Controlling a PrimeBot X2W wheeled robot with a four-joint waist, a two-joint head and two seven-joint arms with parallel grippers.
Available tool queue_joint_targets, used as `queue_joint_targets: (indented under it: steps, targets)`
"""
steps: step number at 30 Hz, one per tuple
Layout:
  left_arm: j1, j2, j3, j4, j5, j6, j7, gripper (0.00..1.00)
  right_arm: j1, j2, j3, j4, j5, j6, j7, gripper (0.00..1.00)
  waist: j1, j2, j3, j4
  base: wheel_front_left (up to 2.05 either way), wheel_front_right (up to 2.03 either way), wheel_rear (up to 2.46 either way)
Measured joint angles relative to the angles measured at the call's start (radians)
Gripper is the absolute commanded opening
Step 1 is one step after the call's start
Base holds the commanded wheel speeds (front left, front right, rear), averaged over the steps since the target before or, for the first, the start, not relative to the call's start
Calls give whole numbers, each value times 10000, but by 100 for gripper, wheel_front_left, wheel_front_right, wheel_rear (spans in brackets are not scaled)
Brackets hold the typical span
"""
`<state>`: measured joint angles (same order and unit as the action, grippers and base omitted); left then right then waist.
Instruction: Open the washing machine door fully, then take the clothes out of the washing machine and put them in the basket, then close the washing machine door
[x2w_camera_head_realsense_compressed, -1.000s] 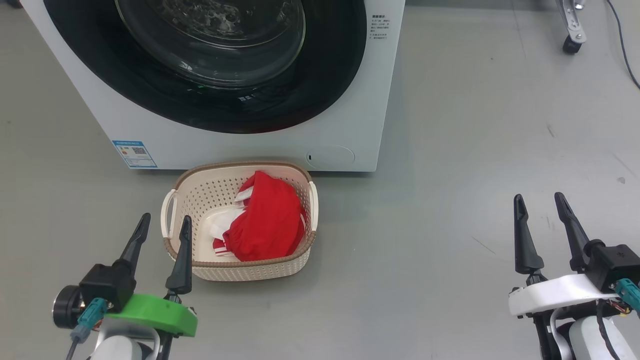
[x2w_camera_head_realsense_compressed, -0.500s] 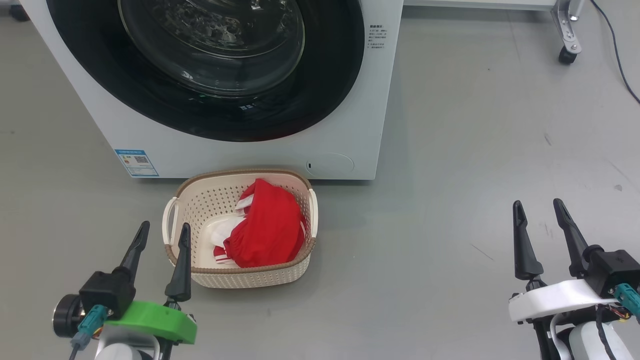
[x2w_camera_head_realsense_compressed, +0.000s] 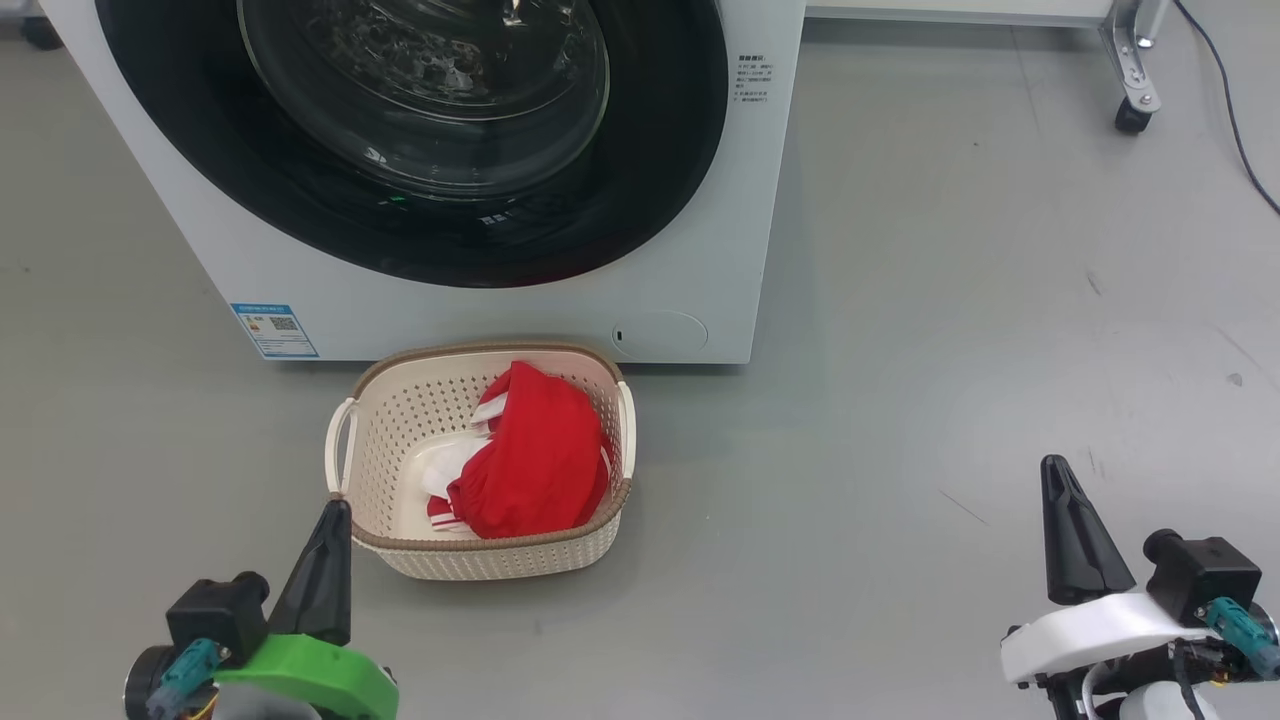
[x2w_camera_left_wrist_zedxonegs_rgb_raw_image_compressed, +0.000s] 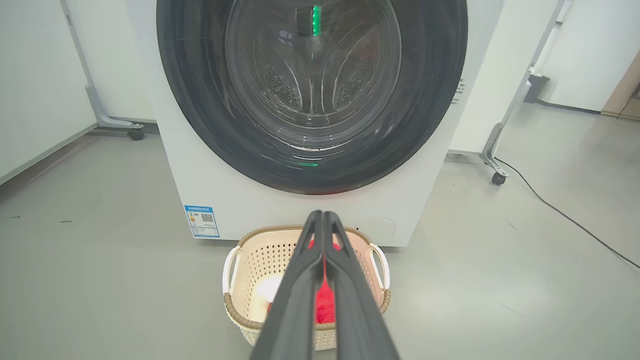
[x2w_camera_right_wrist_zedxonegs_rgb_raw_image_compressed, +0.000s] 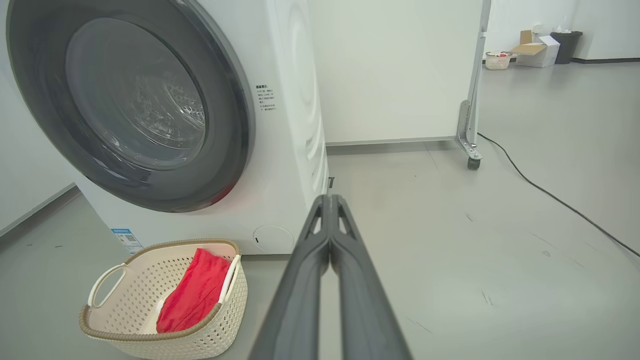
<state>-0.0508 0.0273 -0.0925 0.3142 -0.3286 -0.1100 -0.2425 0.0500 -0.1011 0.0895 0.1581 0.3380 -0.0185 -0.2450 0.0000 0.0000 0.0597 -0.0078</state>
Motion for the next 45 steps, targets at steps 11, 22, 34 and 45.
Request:
queue_joint_targets:
  steps: [11,22,34,45]
  targets:
    - [-18,-2,276,105,-1613,-2,539,0,-12,63,-194,84,1718,173,385,0,0,0,-73,9,0,0,0]
    - [-25,-2,514,105,-2922,-2,982,0,-68,128,-458,180,3035,293,773,0,0,0,-137,25,0,0,0]
    - [-34,0,736,75,-4587,-8,1459,0,-223,219,-738,366,4702,487,1262,0,0,0,-211,37,0,0,0]
    - [-45,0,924,10,-5948,-13,1818,0,-407,255,-965,508,6088,617,1645,0,0,0,-274,45,0,0,0]
